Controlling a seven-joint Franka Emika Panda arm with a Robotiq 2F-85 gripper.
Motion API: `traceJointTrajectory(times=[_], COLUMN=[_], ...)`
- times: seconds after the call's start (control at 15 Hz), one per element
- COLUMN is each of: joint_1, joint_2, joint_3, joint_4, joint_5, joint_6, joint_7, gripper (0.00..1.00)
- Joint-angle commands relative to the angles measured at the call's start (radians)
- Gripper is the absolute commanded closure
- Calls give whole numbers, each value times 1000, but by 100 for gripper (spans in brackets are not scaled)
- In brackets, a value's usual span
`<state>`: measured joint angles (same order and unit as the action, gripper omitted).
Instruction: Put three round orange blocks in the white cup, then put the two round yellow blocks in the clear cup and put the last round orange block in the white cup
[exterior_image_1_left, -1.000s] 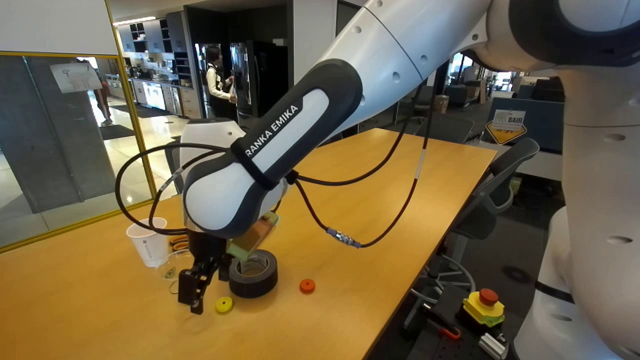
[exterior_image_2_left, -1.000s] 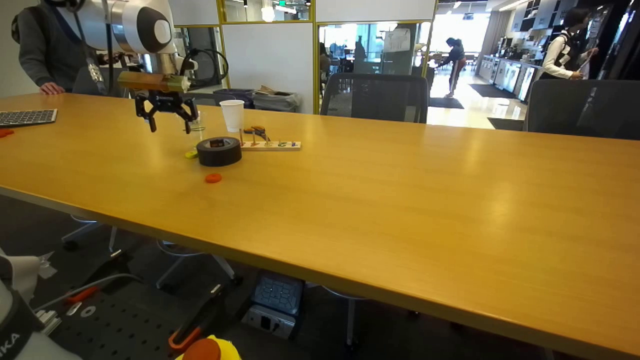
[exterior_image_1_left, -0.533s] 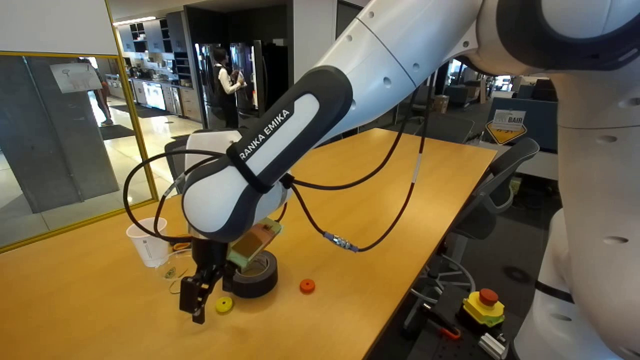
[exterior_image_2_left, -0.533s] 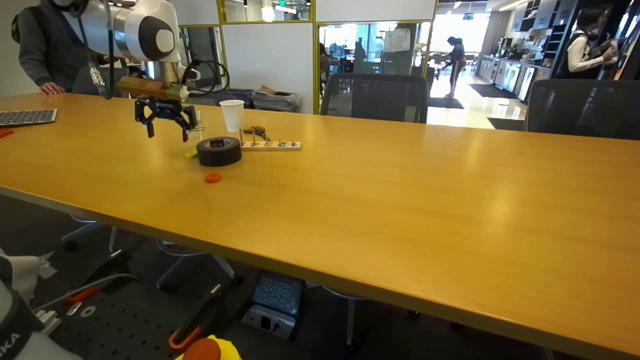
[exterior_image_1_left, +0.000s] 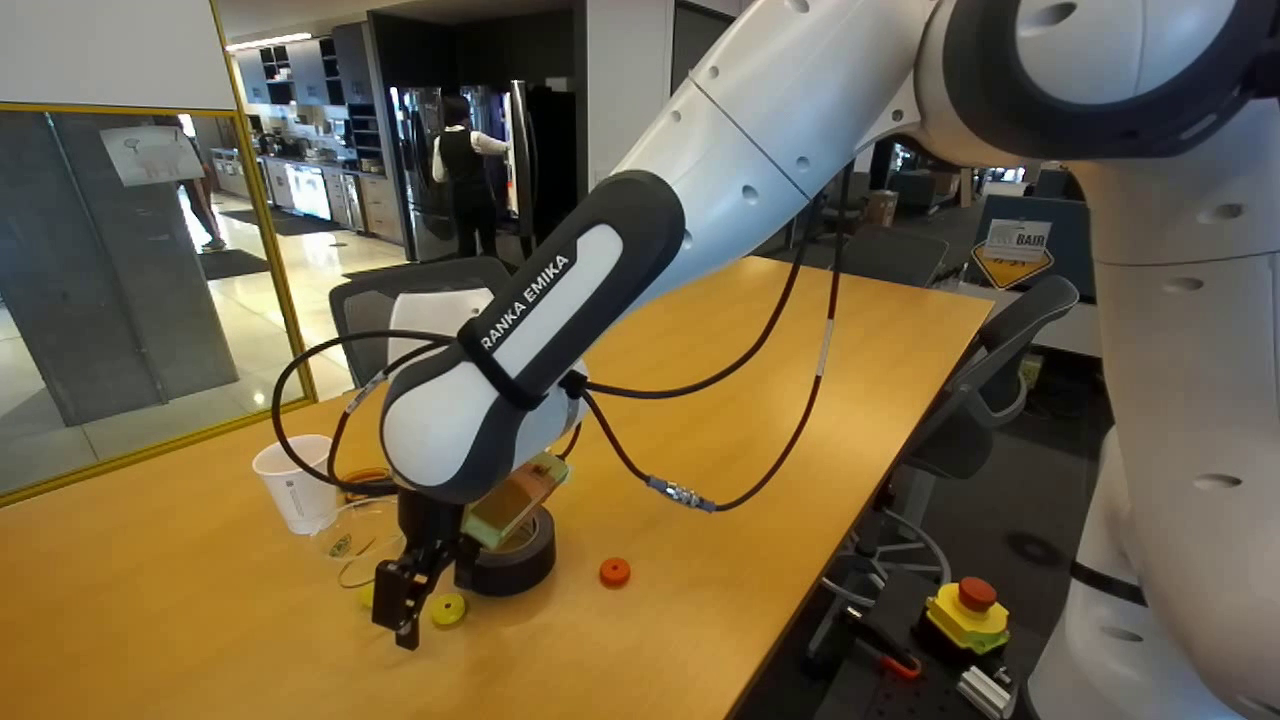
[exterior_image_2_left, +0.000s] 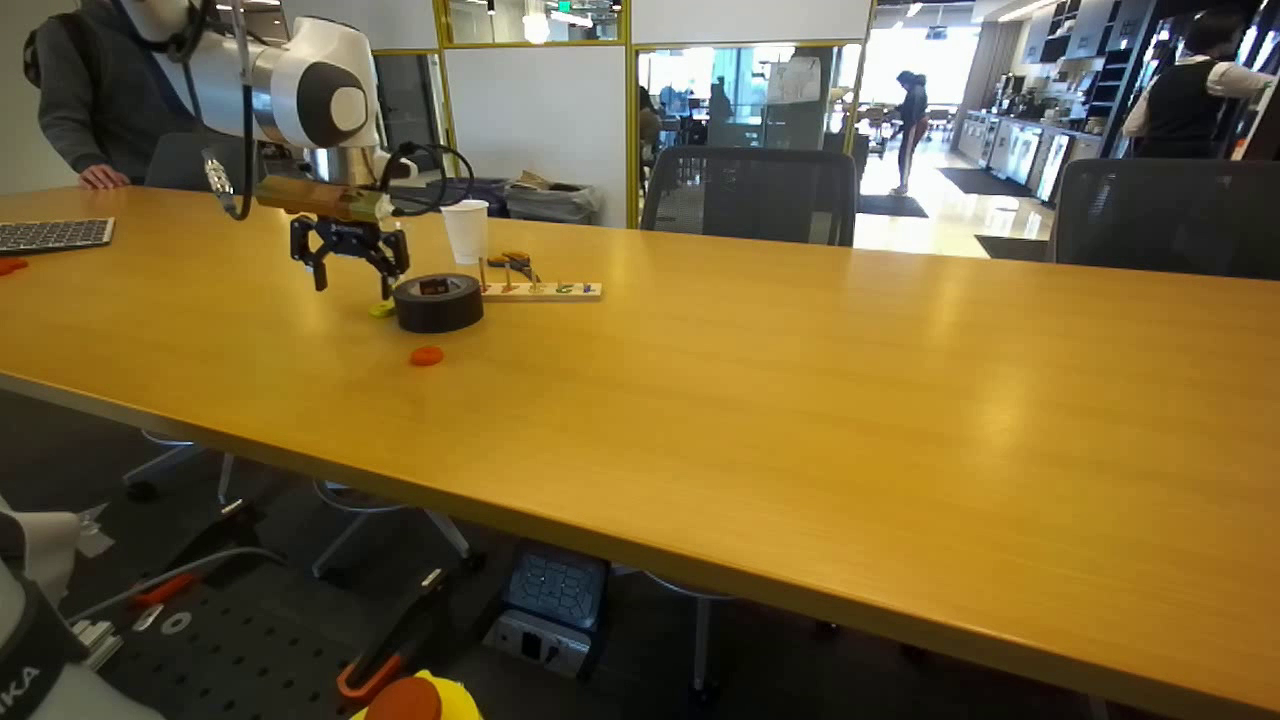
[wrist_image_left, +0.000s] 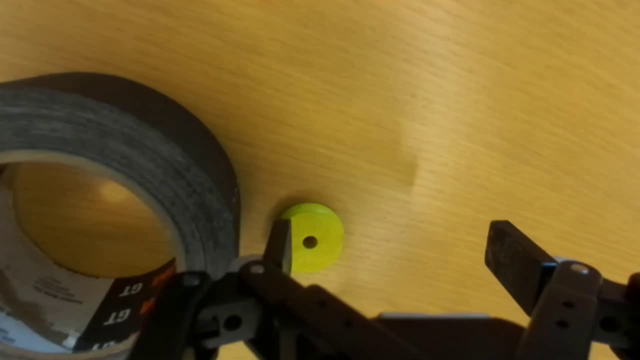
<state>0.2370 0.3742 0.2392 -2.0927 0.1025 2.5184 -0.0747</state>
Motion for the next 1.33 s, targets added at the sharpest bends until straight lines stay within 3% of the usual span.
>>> traceJointTrajectory(times=[0.0, 0.6, 1.27], joint_1=[18, 95, 79], joint_2=[6, 25, 47], joint_3=[-30, -126, -79], joint_4=[-5, 2, 13], joint_5=[-54, -289, -245], joint_6=[78, 93, 75], joint_7=[59, 241, 202], gripper=[0, 0, 0])
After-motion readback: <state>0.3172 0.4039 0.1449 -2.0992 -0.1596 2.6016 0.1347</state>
